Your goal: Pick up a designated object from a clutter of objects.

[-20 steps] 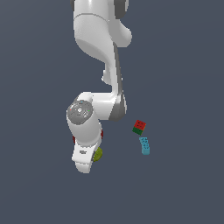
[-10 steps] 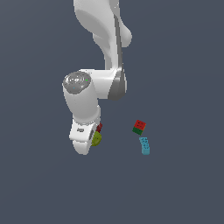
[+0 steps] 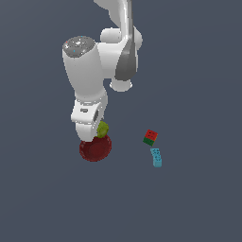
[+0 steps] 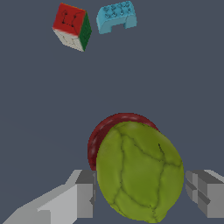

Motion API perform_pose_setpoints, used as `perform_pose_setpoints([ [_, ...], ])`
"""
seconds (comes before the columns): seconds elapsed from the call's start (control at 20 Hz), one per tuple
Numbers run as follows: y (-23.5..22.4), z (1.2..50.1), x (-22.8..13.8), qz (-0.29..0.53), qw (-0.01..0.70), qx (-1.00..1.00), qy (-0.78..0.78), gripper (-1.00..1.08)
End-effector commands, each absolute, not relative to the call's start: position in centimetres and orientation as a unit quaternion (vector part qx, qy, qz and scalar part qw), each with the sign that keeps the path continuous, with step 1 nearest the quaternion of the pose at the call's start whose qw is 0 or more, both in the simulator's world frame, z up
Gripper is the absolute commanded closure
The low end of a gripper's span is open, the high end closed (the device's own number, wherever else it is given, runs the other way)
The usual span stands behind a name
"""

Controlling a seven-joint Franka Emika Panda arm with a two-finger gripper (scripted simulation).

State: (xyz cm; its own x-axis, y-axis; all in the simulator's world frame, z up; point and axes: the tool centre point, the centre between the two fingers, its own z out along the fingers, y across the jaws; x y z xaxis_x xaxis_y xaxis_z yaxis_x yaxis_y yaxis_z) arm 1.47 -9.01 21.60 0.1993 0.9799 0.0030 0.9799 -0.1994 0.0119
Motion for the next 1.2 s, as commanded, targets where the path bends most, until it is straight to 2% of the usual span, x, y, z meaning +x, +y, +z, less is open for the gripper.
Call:
perform_pose_setpoints([
  [0.0, -9.1, 23.5, 0.1, 0.005, 0.004, 0.774, 0.633, 1.08],
  [0.75, -9.6, 34.9, -8.6, 0.003, 0.001, 0.775, 0.632, 1.08],
  [1.15, -9.9, 39.8, -12.1, 0.001, 0.000, 0.776, 0.631, 1.08],
])
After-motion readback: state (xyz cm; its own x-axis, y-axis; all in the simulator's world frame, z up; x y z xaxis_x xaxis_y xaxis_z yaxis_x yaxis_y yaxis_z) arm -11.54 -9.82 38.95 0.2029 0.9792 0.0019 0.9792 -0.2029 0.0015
